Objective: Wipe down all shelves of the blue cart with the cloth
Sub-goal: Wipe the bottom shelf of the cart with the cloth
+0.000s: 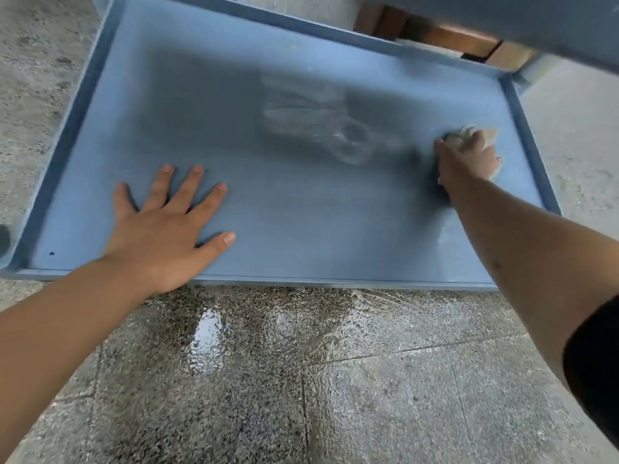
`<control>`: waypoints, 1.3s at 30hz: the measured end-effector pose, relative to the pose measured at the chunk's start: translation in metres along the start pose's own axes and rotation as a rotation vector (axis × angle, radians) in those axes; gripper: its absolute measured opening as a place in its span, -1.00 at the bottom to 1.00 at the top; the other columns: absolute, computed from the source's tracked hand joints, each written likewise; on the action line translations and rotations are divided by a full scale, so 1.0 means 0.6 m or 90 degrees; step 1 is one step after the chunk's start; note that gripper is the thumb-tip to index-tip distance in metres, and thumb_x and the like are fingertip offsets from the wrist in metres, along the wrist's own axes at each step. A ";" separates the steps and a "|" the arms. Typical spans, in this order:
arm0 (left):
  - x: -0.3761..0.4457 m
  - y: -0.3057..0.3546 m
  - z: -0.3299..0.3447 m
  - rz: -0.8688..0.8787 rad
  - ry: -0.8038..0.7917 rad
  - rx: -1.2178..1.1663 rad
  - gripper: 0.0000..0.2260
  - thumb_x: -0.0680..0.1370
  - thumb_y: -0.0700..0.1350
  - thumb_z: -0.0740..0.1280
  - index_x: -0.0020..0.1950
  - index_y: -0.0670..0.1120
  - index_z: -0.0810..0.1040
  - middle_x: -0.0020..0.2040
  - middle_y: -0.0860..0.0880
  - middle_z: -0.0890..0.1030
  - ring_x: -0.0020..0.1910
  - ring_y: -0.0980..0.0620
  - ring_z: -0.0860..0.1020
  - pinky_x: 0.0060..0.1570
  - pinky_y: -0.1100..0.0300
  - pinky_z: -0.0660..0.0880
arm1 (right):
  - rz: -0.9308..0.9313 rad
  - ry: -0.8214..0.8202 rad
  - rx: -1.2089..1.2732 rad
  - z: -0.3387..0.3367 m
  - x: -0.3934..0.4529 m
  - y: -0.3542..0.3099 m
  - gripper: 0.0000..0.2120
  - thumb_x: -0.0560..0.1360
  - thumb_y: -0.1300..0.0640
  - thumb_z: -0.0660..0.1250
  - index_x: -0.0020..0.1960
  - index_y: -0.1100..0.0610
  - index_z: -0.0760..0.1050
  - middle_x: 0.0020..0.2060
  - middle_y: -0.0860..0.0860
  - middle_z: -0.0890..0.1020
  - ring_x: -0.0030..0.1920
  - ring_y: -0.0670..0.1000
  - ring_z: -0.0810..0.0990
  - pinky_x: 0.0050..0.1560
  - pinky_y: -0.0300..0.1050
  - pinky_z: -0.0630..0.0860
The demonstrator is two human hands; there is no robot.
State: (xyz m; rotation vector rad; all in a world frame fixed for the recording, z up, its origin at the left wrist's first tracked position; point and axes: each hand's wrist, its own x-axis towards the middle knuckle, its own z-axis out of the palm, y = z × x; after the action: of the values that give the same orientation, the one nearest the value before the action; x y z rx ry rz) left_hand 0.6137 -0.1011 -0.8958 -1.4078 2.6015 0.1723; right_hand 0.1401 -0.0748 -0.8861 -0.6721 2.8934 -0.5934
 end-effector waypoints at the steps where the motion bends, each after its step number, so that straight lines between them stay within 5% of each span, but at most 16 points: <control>1: 0.001 -0.001 0.000 0.000 0.001 -0.003 -0.30 0.39 0.48 -0.40 0.50 0.29 -0.29 0.58 0.11 -0.25 0.54 -0.05 -0.25 0.37 -0.36 -0.09 | -0.007 0.002 0.020 0.003 0.003 -0.011 -0.28 0.32 -0.29 0.21 0.40 0.01 0.30 0.34 0.14 0.38 0.38 0.24 0.27 0.35 0.12 0.24; 3: 0.002 -0.002 0.001 0.002 0.005 -0.006 -0.31 0.40 0.49 -0.38 0.50 0.29 -0.29 0.58 0.11 -0.25 0.54 -0.04 -0.24 0.38 -0.36 -0.09 | -0.069 -0.055 0.061 0.009 0.004 -0.037 -0.34 0.35 -0.22 0.18 0.40 0.00 0.34 0.34 0.12 0.41 0.37 0.20 0.35 0.31 0.05 0.35; 5: 0.002 -0.002 0.002 0.006 0.001 -0.005 -0.30 0.40 0.50 -0.37 0.50 0.29 -0.28 0.58 0.11 -0.25 0.54 -0.05 -0.24 0.38 -0.36 -0.11 | -0.140 -0.132 0.102 0.023 -0.010 -0.076 -0.41 0.37 -0.11 0.19 0.39 -0.07 0.35 0.29 0.13 0.49 0.20 0.19 0.52 -0.10 -0.09 0.58; 7: 0.002 -0.003 0.003 0.008 -0.001 -0.008 -0.30 0.40 0.51 -0.36 0.50 0.29 -0.28 0.58 0.11 -0.26 0.54 -0.05 -0.25 0.38 -0.37 -0.12 | -0.214 -0.171 0.107 0.043 -0.038 -0.124 -0.48 0.36 -0.11 0.20 0.32 -0.13 0.39 0.19 0.15 0.55 -0.01 0.19 0.60 -0.47 -0.19 0.50; 10: 0.004 0.000 0.001 0.016 -0.008 -0.018 -0.27 0.40 0.51 -0.34 0.52 0.27 -0.24 0.59 0.09 -0.25 0.54 -0.07 -0.26 0.39 -0.38 -0.13 | -0.312 -0.219 0.127 0.074 -0.109 -0.207 -0.55 0.39 -0.12 0.24 0.28 -0.14 0.43 0.18 0.12 0.52 0.08 0.19 0.57 -0.18 -0.02 0.59; 13: 0.000 -0.006 -0.009 0.036 -0.012 -0.099 -0.22 0.39 0.51 -0.21 0.55 0.22 -0.17 0.60 0.04 -0.20 0.55 -0.05 -0.23 0.41 -0.31 -0.17 | -0.454 -0.290 0.150 0.112 -0.208 -0.288 -0.75 0.34 -0.10 0.25 0.02 -0.14 0.46 -0.07 -0.03 0.55 -0.01 0.13 0.56 -0.17 -0.09 0.47; 16: -0.024 -0.042 -0.020 0.032 0.001 -0.226 -0.11 0.38 0.48 -0.07 0.57 0.06 -0.22 0.59 -0.09 -0.21 0.54 -0.03 -0.26 0.48 -0.11 -0.16 | -0.549 -0.313 0.110 0.153 -0.294 -0.342 -0.57 0.40 -0.11 0.34 0.26 -0.15 0.47 0.22 -0.01 0.52 0.25 0.08 0.48 0.08 -0.12 0.38; 21: -0.130 -0.105 0.010 -0.012 -0.002 -0.018 -0.12 0.46 0.46 -0.17 0.56 -0.13 -0.22 0.59 -0.20 -0.13 0.54 -0.22 -0.21 0.48 -0.19 -0.11 | -0.594 -0.275 0.130 0.180 -0.367 -0.375 -0.45 0.42 -0.12 0.40 0.38 -0.09 0.42 0.35 -0.05 0.48 0.39 0.06 0.37 0.23 -0.11 0.37; 26: -0.146 -0.127 0.016 0.019 0.018 -0.071 -0.10 0.46 0.45 -0.02 0.55 -0.08 -0.29 0.59 -0.12 -0.21 0.52 -0.08 -0.34 0.48 -0.23 -0.10 | -0.685 -0.369 0.153 0.175 -0.433 -0.392 -0.46 0.42 -0.01 0.44 0.37 -0.02 0.44 0.23 0.02 0.51 0.30 0.13 0.45 0.12 -0.18 0.33; 30: -0.160 -0.135 0.017 0.048 0.065 -0.137 -0.11 0.48 0.41 0.06 0.54 -0.03 -0.34 0.57 -0.10 -0.30 0.51 -0.10 -0.36 0.47 -0.24 -0.13 | -0.769 -0.467 0.068 0.179 -0.529 -0.403 -0.30 0.47 -0.13 0.40 0.53 -0.10 0.21 0.51 0.00 0.33 0.50 0.06 0.25 0.33 -0.21 0.22; 34: -0.169 -0.136 0.015 0.023 0.144 -0.230 -0.10 0.49 0.33 0.17 0.55 -0.01 -0.32 0.55 -0.15 -0.32 0.51 -0.18 -0.37 0.44 -0.22 -0.25 | -0.841 -0.528 0.034 0.168 -0.587 -0.394 -0.27 0.45 -0.10 0.40 0.54 -0.13 0.18 0.53 -0.08 0.28 0.53 -0.04 0.19 0.43 -0.18 0.18; 39: -0.167 -0.137 0.012 -0.034 0.224 -0.397 -0.15 0.52 0.25 0.20 0.57 -0.17 -0.16 0.57 -0.23 -0.18 0.55 -0.14 -0.22 0.50 -0.16 -0.13 | -0.924 -0.595 0.002 0.127 -0.607 -0.351 -0.33 0.32 -0.10 0.42 0.41 -0.16 0.36 0.32 -0.09 0.54 0.27 0.04 0.50 0.04 -0.21 0.30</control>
State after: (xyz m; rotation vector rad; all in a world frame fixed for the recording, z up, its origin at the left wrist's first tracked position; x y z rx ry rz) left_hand 0.7369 -0.0625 -0.8834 -1.8354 2.9316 0.8658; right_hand 0.5653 -0.1134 -0.8647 -2.2087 1.2044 -0.1941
